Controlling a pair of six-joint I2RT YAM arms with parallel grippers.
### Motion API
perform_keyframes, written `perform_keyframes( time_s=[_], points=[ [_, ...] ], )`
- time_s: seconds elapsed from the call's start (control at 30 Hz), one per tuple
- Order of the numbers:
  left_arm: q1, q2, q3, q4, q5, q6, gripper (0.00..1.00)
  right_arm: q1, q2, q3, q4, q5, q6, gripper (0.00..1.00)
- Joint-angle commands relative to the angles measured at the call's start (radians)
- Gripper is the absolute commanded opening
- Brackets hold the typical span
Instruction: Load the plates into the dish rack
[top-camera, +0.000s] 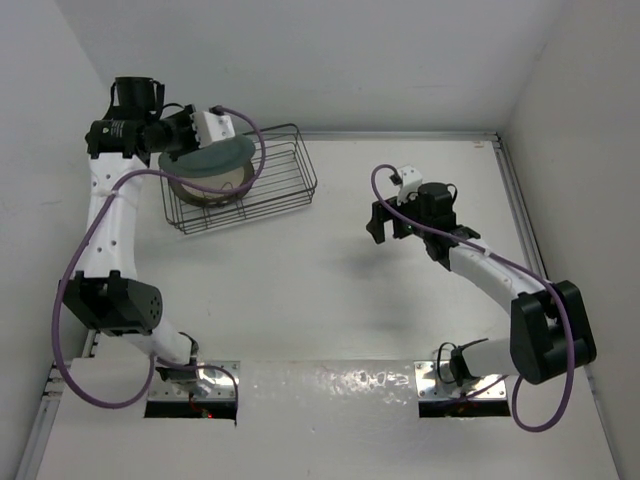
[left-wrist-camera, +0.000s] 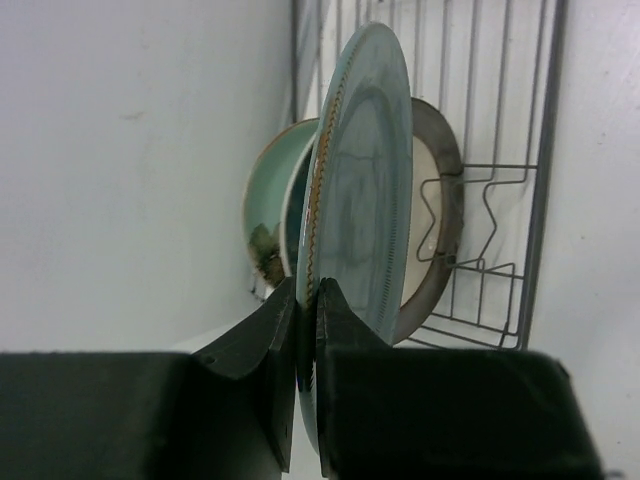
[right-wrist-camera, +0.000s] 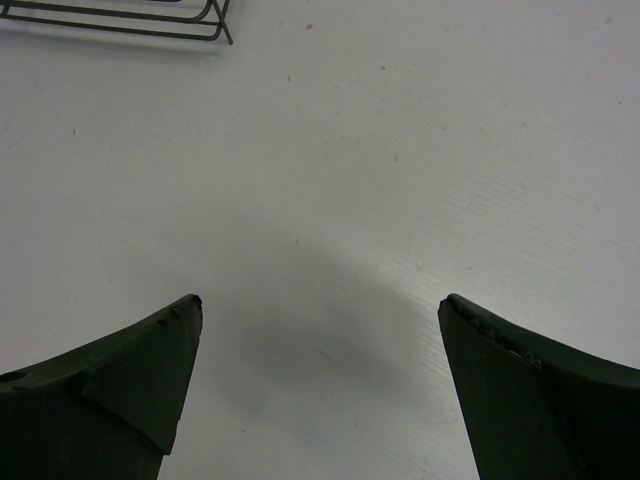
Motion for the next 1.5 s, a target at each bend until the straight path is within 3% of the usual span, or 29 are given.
perform_keyframes(
  time_s=[0.0, 0.17, 0.37, 0.7, 0.87, 1.37, 1.47],
  points=[
    [0.015, 0.041, 0.062, 0.062, 0.114, 0.087, 0.0, -0.005, 0.018, 0.061, 0.056, -0.033, 0.028, 0.99],
    [0.015, 0.112, 0.114, 0.031, 0.13, 0.074, 0.0, -0.005, 0.047, 0.091, 0.02, -0.045, 0.025, 0.99],
    [0.017, 0.121, 0.01, 0.089, 0.124, 0.09, 0.0, -0.005, 0.059, 0.087, 0.023, -0.054, 0.028, 0.99],
    [0.072, 0.152, 0.009, 0.089, 0.096, 0.06, 0.0, -0.005, 0.073, 0.096, 0.022, -0.065, 0.034, 0.99],
    [0.118, 0.151, -0.083, 0.161, 0.159, 0.038, 0.0, -0.005, 0.074, 0.101, 0.033, -0.071, 0.032, 0.99],
    [0.12, 0.268, -0.086, 0.257, 0.289, -0.077, 0.0, -0.005, 0.09, 0.136, -0.012, -0.086, 0.029, 0.99],
    [0.12, 0.282, -0.08, 0.254, 0.277, -0.078, 0.11, -0.005, 0.087, 0.139, -0.016, -0.085, 0.029, 0.99]
  ],
)
